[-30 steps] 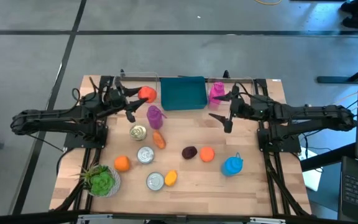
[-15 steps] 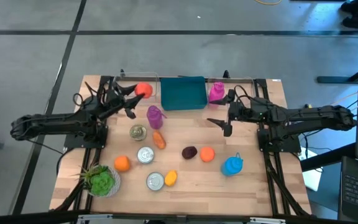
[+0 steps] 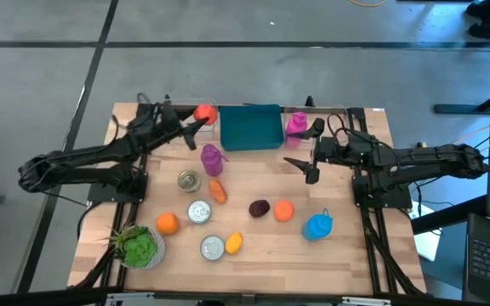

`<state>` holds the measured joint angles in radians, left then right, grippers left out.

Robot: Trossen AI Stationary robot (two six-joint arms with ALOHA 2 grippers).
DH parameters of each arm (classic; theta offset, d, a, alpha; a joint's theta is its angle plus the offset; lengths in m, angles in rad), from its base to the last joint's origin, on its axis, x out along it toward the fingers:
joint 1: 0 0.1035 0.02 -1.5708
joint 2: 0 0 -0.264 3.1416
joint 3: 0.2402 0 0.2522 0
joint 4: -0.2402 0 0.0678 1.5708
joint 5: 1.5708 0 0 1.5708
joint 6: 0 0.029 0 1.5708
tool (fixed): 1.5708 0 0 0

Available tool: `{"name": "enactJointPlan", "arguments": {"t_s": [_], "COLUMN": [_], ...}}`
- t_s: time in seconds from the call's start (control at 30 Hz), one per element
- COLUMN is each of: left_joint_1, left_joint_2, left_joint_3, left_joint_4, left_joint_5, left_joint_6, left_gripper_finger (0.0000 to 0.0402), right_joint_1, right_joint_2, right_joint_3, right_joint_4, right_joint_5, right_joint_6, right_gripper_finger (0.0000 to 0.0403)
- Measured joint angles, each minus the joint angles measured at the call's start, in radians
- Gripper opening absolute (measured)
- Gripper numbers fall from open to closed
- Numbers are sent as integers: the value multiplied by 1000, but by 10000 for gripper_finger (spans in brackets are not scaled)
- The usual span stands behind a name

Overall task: Pick & Place Food Item
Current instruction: Put the top right orange into the blue bin

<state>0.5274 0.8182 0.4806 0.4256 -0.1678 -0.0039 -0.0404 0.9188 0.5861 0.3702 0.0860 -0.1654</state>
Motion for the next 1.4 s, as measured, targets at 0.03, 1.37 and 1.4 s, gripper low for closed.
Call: {"name": "enactJointPlan", "arguments": {"t_s": [0.03, 1.37, 1.4], "left_joint_1": [11, 137, 136], "left_joint_2": [33, 645, 647], "left_joint_3": [35, 672, 672], "left_joint_4": [-33, -572, -584], "left_joint_5": [8, 170, 170], "left_joint_6": [0, 80, 82], "left_gripper_finger": [176, 175, 175], "right_joint_1": [-3, -106, -108], "right_joint_2": [1, 10, 10], "right_joint_3": [0, -216, -216], "right_joint_4": [-3, 244, 247], "right_joint_5": [0, 3, 3], "right_joint_6": [0, 132, 132], "right_gripper_finger": [341, 341, 341]}}
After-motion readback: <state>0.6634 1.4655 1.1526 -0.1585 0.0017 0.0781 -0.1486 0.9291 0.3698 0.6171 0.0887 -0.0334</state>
